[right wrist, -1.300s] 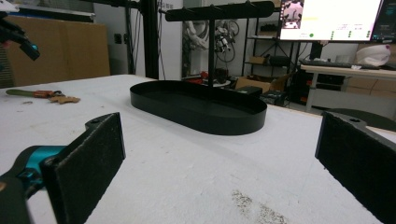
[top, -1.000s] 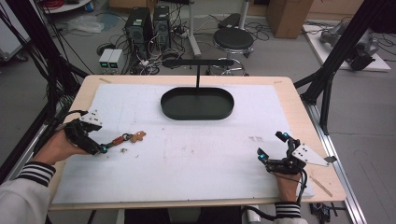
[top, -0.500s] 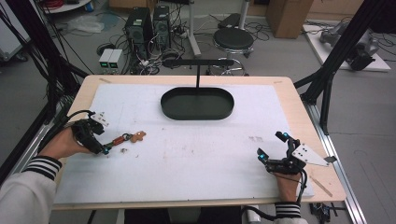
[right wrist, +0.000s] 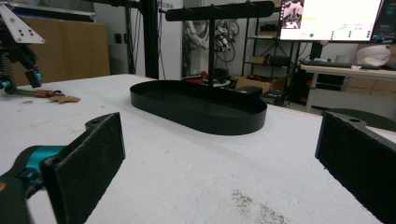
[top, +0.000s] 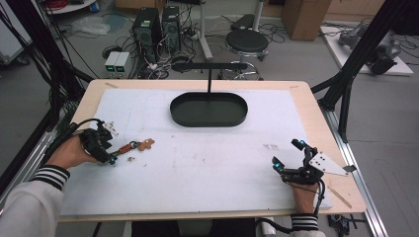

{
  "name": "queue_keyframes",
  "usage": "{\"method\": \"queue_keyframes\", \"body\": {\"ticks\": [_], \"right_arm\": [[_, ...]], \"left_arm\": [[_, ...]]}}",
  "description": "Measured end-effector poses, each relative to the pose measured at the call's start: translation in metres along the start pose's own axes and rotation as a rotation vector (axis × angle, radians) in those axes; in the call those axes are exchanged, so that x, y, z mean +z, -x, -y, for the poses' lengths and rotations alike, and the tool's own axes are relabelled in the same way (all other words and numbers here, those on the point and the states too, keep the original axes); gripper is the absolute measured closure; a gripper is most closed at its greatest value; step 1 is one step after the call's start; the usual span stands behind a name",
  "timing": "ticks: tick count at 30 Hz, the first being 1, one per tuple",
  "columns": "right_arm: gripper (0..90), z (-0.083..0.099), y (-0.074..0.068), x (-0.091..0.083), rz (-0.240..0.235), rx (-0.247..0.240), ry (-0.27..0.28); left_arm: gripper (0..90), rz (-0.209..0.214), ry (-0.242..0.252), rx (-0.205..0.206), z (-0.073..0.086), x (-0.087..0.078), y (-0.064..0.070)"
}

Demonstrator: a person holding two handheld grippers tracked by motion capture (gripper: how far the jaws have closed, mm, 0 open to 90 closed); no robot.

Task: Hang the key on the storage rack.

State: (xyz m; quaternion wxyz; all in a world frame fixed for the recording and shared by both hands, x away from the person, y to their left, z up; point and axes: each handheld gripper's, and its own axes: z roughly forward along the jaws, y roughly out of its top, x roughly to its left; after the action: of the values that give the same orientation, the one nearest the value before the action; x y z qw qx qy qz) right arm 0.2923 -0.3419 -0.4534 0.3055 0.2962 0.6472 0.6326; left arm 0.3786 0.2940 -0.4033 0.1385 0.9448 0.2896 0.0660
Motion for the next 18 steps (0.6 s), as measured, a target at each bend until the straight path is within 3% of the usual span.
{"method": "queue_keyframes", "body": {"ticks": [5,6,8,13,16,18], "right_arm": [[0.4,-0.0001,-0.0001,0.0001,0.0,0.001,0.0],[0.4,0.0,0.0003,0.0003,0.001,-0.006,0.002],[0.4,-0.0001,0.0004,0.0006,-0.001,-0.007,0.005],[0.4,0.0,-0.0006,-0.0001,-0.001,0.0,-0.005],[0.4,-0.0001,0.0,0.0002,-0.001,-0.003,0.0],[0.4,-0.0001,0.0002,0.0003,-0.002,-0.004,0.001]], "left_arm": [[44.3,0.008,-0.017,-0.012,-0.001,0.0009,-0.0009],[47.7,0.008,-0.035,0.01,-0.0014,0.0006,-0.0017],[48.1,0.0,-0.04,0.013,-0.002,0.002,-0.0008],[60.6,0.024,-0.051,0.006,-0.0028,0.0037,-0.0016],[77.0,0.027,-0.051,0.027,-0.0031,0.0032,0.0004],[77.3,0.02,-0.054,0.03,-0.0032,0.0032,0.0012]]}}
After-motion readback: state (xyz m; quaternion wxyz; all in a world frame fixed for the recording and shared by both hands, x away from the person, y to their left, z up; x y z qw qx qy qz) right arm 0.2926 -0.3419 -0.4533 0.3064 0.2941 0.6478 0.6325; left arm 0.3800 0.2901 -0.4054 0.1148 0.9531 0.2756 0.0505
